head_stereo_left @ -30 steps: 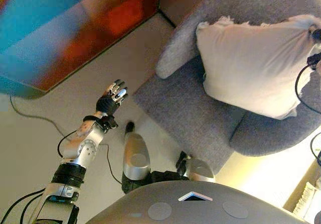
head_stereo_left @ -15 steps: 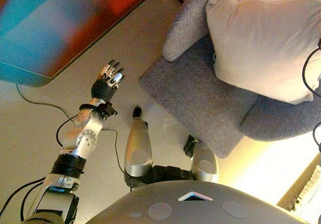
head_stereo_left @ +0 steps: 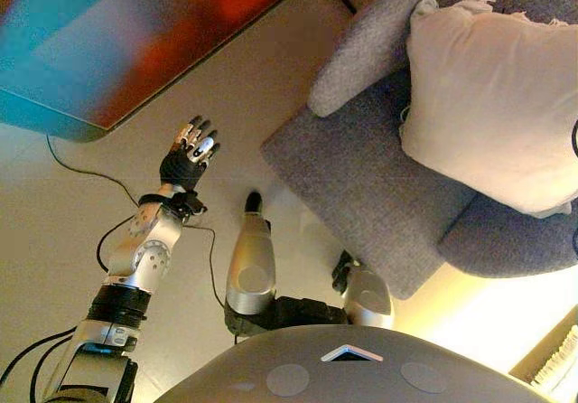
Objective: Pick up the cushion and take it to the sofa
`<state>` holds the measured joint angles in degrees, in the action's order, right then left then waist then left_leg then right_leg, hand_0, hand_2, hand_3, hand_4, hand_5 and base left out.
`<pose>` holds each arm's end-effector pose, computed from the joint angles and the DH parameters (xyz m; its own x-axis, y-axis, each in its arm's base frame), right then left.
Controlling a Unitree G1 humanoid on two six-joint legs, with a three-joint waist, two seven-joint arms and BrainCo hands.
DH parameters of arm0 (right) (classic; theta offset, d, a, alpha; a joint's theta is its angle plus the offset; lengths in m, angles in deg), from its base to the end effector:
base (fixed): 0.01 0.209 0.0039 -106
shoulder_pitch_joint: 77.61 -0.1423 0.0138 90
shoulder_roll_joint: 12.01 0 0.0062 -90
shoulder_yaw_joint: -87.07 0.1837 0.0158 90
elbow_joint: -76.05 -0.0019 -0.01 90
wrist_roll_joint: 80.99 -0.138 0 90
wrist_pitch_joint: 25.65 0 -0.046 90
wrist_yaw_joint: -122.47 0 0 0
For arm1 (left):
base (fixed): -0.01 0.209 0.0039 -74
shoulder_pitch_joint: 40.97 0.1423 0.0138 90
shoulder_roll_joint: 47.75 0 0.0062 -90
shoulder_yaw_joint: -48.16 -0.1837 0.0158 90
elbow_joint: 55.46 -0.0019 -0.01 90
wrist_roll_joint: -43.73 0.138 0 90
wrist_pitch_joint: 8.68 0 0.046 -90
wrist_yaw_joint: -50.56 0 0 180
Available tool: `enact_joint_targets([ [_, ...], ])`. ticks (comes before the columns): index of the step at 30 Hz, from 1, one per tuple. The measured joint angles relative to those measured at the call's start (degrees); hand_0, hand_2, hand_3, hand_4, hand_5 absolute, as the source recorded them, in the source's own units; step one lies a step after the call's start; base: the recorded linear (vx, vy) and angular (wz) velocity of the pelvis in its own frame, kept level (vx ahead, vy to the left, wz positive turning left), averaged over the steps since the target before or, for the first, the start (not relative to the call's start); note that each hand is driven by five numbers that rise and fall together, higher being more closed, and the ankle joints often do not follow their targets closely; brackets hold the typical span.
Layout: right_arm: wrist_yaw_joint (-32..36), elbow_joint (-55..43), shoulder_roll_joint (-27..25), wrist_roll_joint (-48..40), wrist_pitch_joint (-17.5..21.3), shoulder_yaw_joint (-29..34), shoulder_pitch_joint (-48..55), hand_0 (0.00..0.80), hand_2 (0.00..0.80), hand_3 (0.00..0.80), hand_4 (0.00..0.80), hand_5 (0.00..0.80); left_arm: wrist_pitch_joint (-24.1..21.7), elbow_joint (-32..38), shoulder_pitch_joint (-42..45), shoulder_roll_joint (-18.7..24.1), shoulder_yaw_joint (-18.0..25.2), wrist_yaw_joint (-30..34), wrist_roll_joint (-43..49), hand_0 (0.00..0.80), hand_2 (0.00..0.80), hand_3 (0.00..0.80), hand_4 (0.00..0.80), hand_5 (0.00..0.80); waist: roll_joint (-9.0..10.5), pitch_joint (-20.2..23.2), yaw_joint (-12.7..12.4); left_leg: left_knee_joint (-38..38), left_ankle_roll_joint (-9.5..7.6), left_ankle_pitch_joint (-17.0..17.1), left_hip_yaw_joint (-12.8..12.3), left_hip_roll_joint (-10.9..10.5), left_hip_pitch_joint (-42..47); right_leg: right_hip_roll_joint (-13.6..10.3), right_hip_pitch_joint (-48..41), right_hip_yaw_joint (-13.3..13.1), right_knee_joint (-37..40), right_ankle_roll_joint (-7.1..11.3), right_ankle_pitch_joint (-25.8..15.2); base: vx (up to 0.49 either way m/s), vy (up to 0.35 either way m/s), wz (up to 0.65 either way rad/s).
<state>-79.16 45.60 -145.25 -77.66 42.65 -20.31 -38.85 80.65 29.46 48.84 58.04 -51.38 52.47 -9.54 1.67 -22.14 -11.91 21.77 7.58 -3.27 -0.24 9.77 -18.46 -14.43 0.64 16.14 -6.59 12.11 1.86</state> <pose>0.2748 -0.3892 0.2027 0.5119 -0.8415 0.1727 0.5268 0.1487 -0.8369 0.2005 0.2301 0.0446 0.9832 -0.1216 -0.1362 0.0641 0.9283 -0.3663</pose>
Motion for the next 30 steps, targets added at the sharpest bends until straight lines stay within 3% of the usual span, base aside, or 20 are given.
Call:
enact_joint_targets([
  [11,0.89,-0.66,-3.00,-0.38,-0.09,6.06,4.19,0.000,0.000,0.000,0.000,0.000,1.49,1.79,0.95,0.25,1.10,-0.45,-0.03,0.000,0.000,0.000,0.000,0.000,0.62,1.09,0.18,-1.79,0.20,-0.13,-2.74,0.54,3.91,0.14,-3.66,-0.30,2.91,-0.02,-0.67,0.081,0.037,-0.04],
  [13,1.16,-2.23,-3.06,-1.80,-0.04,8.50,7.05,0.000,0.000,0.000,0.000,0.000,1.50,1.80,2.24,0.25,2.19,-0.54,-0.13,0.000,0.000,0.000,0.000,0.000,1.33,2.98,0.48,-2.41,0.20,-0.13,-3.06,0.41,4.10,0.06,-3.67,-0.48,3.37,0.00,-0.71,0.105,0.074,-0.04],
  [21,-0.56,-1.95,-3.29,-3.74,-0.23,12.99,12.97,0.000,0.000,0.000,0.000,0.000,1.51,1.79,7.20,0.17,2.21,-1.37,-0.47,0.000,0.000,0.000,0.000,0.000,3.09,9.80,3.24,-6.00,0.97,0.39,-4.65,0.27,8.18,0.51,-6.37,-1.32,6.16,-0.23,-1.22,0.080,0.030,-0.07],
  [30,-4.83,-6.86,-4.26,-13.01,2.92,17.50,15.97,0.000,0.000,0.000,0.000,0.000,1.39,1.75,9.36,-1.31,2.19,-1.43,-0.49,0.000,0.000,0.000,0.000,0.000,2.52,12.95,6.36,-9.63,1.54,1.43,-6.73,0.64,11.70,0.82,-7.04,-2.98,7.07,-0.48,-1.44,0.054,0.040,-0.11],
])
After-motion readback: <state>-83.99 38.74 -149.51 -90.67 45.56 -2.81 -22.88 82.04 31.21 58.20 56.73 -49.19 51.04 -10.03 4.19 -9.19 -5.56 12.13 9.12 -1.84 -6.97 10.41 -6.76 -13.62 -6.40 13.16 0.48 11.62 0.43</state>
